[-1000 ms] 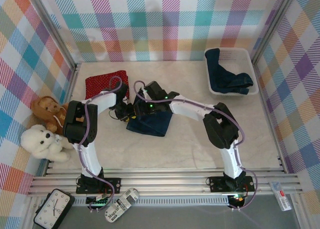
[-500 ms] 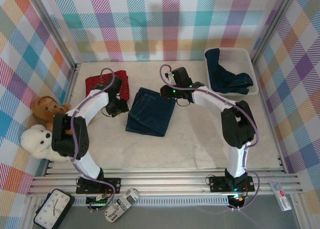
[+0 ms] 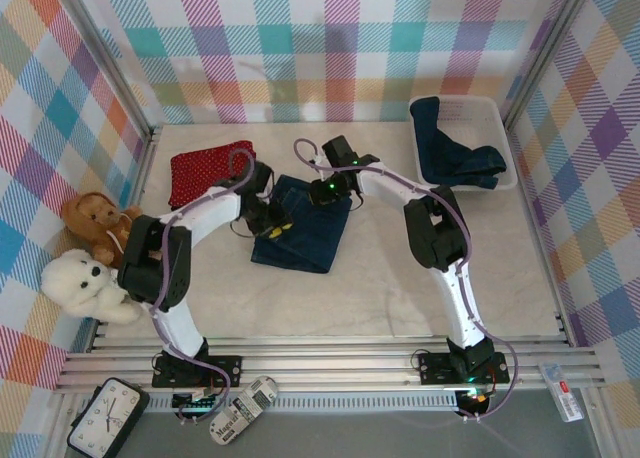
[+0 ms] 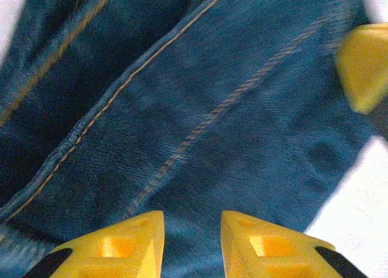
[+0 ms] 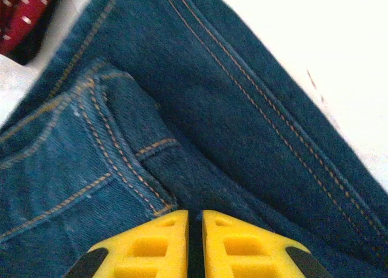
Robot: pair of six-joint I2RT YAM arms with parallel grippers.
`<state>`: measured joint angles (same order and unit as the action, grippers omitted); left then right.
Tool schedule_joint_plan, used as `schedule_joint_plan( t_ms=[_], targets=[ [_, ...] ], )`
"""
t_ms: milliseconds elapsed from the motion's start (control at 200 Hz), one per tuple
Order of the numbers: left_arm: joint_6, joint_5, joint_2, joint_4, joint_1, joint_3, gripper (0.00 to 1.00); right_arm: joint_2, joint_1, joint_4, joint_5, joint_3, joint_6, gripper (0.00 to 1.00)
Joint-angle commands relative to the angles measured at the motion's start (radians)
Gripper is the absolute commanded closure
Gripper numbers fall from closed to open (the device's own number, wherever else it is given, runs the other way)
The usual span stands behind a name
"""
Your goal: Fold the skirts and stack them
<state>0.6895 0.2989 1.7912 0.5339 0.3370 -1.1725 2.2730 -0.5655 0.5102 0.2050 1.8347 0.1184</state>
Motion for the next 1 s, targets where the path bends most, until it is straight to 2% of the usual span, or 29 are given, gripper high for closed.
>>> schedule_joint_plan(
  t_ms=[0,145,295,375,455,490,555,655,715,860,995],
  targets=[
    [0.103,-0.012,0.04,-0.042,-0.033,0.142,0.73,0.018,-0.001,0.106,-0.02,0.013,0.025,0.84],
    [0.072,-0.03,0.044,-0.048,-0.047,0.211,0.73,0.04,0.003,0.233,0.007,0.016,0.063,0.84],
    [-0.071,-0.054,0.084,0.016,-0.046,0.128,0.72,-0.047,0.003,0.221,0.016,-0.156,0.211,0.87],
    [-0.178,-0.043,0.122,0.061,-0.037,0.034,0.69,-0.152,-0.001,0.124,0.121,-0.345,0.367,0.88],
    [-0.273,-0.022,0.171,0.111,-0.021,-0.084,0.69,-0.315,-0.04,-0.099,0.285,-0.571,0.572,0.84],
    [-0.305,-0.004,0.186,0.141,-0.013,-0.139,0.69,-0.383,-0.056,-0.177,0.284,-0.63,0.643,0.81],
    [-0.339,0.015,0.165,0.153,-0.004,-0.201,0.66,-0.48,-0.068,-0.217,0.215,-0.681,0.699,0.73],
    [-0.338,0.017,0.076,0.113,-0.006,-0.197,0.51,-0.581,-0.058,-0.179,0.013,-0.696,0.641,0.6],
    [-0.328,0.013,0.047,0.121,-0.006,-0.195,0.47,-0.596,-0.036,-0.171,-0.056,-0.701,0.596,0.56],
    [-0.265,-0.02,0.008,0.121,-0.005,-0.139,0.47,-0.516,0.018,-0.19,-0.05,-0.661,0.459,0.52],
    [-0.212,-0.07,-0.006,0.108,-0.005,-0.09,0.47,-0.419,0.018,-0.216,0.039,-0.576,0.274,0.52]
  ],
)
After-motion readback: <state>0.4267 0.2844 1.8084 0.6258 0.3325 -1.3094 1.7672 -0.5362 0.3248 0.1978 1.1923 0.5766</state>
